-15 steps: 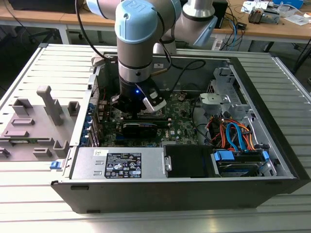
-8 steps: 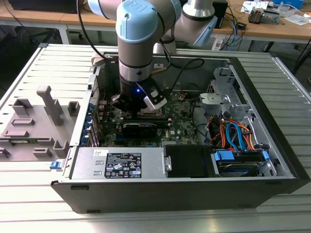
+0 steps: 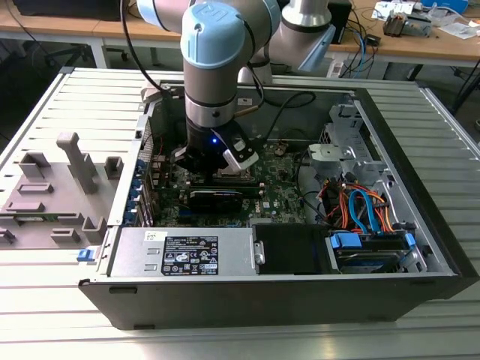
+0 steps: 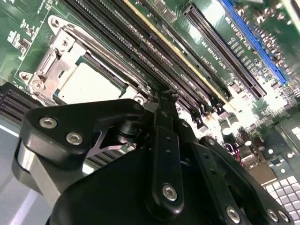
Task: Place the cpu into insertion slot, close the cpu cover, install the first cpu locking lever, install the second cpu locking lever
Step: 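Install the second cpu locking lever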
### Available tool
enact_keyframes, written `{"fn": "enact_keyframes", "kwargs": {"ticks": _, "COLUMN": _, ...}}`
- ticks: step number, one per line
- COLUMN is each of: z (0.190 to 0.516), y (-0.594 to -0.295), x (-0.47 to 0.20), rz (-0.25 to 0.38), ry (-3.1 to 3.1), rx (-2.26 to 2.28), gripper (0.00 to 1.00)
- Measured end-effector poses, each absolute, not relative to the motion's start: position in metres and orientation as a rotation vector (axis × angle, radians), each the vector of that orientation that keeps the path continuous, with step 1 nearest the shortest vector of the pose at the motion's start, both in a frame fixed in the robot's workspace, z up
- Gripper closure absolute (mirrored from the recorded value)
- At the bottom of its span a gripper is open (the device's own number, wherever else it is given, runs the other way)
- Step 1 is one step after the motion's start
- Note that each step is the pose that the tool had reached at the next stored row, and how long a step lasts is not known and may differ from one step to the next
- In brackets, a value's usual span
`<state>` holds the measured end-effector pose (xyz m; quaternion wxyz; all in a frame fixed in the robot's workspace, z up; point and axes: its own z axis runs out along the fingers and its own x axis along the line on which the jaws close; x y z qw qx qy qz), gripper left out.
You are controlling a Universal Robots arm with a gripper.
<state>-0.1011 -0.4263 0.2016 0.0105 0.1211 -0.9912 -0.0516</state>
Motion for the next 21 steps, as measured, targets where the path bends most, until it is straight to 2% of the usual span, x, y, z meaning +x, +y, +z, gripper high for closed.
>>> {"fn": "enact_keyframes", "kwargs": {"ticks": 6, "z": 0.2116, "y": -0.4274, "x": -0.1011, "rz": -0.142, "ry": -3.094, "rx": 0.378, "gripper": 0.89}}
{"fn": "enact_keyframes", "kwargs": {"ticks": 16, "z": 0.2076, "y": -0.4270, "x": -0.1012, "rz": -0.147, "ry": -3.101, "rx": 0.333, "gripper": 0.89}}
{"fn": "enact_keyframes", "kwargs": {"ticks": 21, "z": 0.2059, "y": -0.4266, "x": -0.1015, "rz": -0.197, "ry": -3.102, "rx": 0.325, "gripper": 0.89}}
